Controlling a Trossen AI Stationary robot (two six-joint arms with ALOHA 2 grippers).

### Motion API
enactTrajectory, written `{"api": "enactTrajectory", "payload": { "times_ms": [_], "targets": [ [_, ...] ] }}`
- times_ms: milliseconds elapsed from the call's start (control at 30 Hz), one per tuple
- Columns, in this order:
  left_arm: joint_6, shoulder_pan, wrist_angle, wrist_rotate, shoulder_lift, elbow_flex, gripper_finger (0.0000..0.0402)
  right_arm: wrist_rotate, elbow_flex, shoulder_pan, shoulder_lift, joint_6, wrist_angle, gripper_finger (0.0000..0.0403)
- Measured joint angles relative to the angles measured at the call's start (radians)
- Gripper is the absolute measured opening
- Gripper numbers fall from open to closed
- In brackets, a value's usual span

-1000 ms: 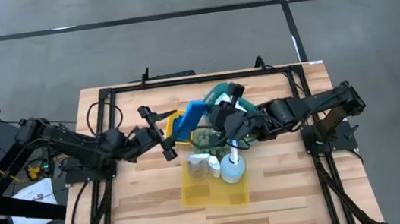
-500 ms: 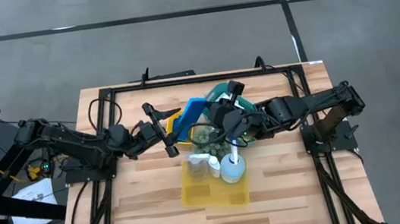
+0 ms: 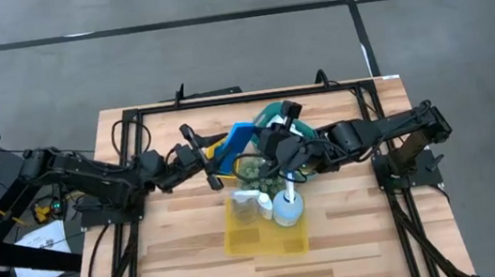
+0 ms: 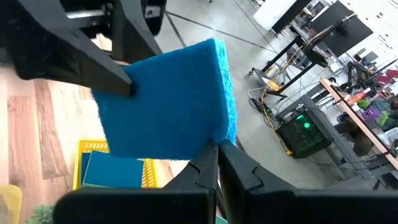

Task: Pick & Place Kitchen Items
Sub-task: Put the blue sponge into the top yellow bin

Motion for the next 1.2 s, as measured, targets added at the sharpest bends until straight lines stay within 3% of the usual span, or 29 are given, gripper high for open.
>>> {"api": "enactTrajectory", "payload": {
  "times_ms": [200, 367, 533, 633, 967, 1200],
  "targets": [
    [-0.046, 0.021, 0.000, 0.041, 0.000, 0.000, 0.0093, 0.000, 0.000, 0.000, 0.000, 0.000, -0.002, 0.0000],
    [-0.049, 0.024, -0.005, 0.044, 0.000, 0.000, 0.0018, -0.002, 0.000, 0.000, 0.000, 0.005, -0.011, 0.0000],
    [-0.050, 0.024, -0.007, 0.063, 0.000, 0.000, 0.0009, -0.001, 0.000, 0.003, -0.001, 0.002, -0.012, 0.0011],
    [-0.049, 0.024, -0.009, 0.042, 0.000, 0.000, 0.0005, 0.003, 0.000, 0.004, -0.001, -0.001, -0.012, 0.0038],
    [-0.050, 0.032, -0.078, -0.166, -0.016, 0.000, 0.0005, 0.064, 0.000, 0.005, -0.001, -0.027, -0.048, 0.0158],
    [-0.217, 0.113, -0.335, -0.157, -0.121, 0.000, 0.0005, 0.111, -0.001, 0.023, -0.024, 0.134, -0.243, 0.0226]
  ]
}}
